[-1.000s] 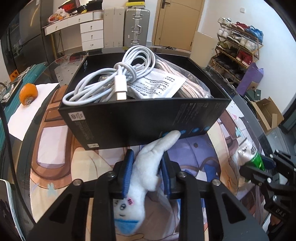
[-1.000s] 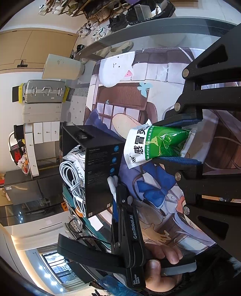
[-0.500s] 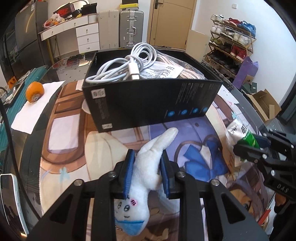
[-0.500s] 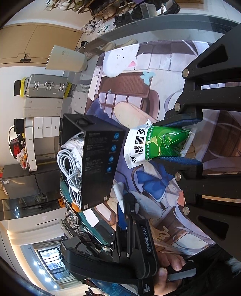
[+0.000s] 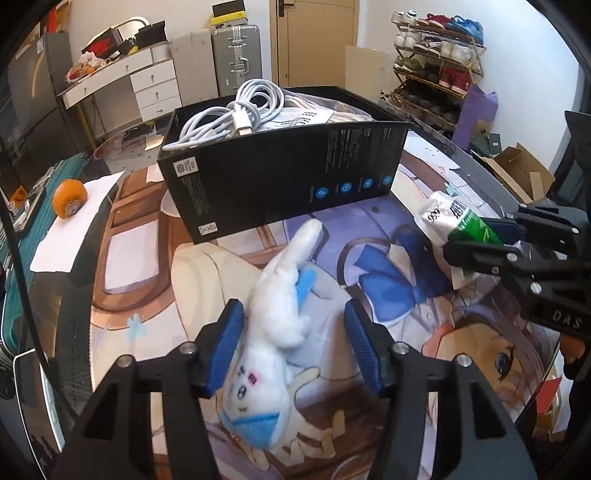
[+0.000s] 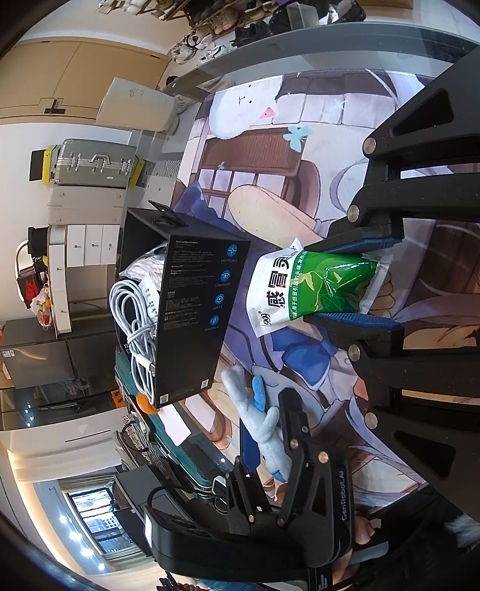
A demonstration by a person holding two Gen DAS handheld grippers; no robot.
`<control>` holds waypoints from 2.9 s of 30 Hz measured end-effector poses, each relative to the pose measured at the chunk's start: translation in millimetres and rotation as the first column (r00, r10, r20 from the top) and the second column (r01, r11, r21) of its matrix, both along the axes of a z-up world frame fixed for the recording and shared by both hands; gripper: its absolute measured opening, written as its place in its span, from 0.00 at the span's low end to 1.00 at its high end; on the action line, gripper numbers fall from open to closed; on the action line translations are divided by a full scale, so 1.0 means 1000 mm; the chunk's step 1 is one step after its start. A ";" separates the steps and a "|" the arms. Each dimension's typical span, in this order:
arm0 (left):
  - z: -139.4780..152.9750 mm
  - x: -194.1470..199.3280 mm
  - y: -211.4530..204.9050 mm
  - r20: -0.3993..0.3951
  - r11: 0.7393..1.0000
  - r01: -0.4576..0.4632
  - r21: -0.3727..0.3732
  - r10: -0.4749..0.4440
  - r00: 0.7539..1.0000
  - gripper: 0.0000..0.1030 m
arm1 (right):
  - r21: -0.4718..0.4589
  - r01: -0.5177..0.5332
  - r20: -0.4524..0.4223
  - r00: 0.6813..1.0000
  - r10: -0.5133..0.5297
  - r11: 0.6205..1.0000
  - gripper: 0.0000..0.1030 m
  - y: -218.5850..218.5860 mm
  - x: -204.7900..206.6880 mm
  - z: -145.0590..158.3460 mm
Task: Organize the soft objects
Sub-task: 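Lift the plush toy with the left tool while the right tool carries the packet, then lower the packet into the black box with the right tool while the left tool carries the toy over it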
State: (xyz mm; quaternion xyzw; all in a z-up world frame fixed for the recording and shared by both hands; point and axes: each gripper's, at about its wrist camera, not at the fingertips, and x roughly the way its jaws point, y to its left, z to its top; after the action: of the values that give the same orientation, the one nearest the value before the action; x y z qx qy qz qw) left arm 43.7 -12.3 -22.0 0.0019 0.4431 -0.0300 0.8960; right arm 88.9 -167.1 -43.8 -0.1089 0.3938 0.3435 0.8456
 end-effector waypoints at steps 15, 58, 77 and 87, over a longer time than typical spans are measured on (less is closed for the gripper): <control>0.004 -0.012 0.014 0.010 0.999 0.018 -0.027 -0.017 1.000 0.23 | 0.002 -0.009 0.006 1.000 0.009 1.000 0.26 0.002 -0.002 0.002; 0.085 0.058 0.062 0.211 0.987 -0.071 -0.145 0.102 0.972 0.23 | 0.104 0.039 0.109 0.993 -0.051 0.994 0.26 0.057 0.079 0.064; 0.078 0.085 0.061 0.185 0.988 -0.062 -0.141 0.088 0.979 0.23 | 0.101 0.042 0.108 0.993 -0.053 0.994 0.62 0.063 0.109 0.059; 0.081 0.087 0.053 0.195 0.990 -0.030 -0.139 0.057 0.979 0.23 | 0.038 0.093 0.128 0.987 -0.097 0.995 0.73 0.053 0.105 0.057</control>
State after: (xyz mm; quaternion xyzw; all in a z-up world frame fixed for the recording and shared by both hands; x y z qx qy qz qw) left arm 130.9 40.4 59.1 -0.0656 0.3482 -0.0400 0.9343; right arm 194.2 -114.6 12.8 -0.0983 0.3374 0.3013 0.8864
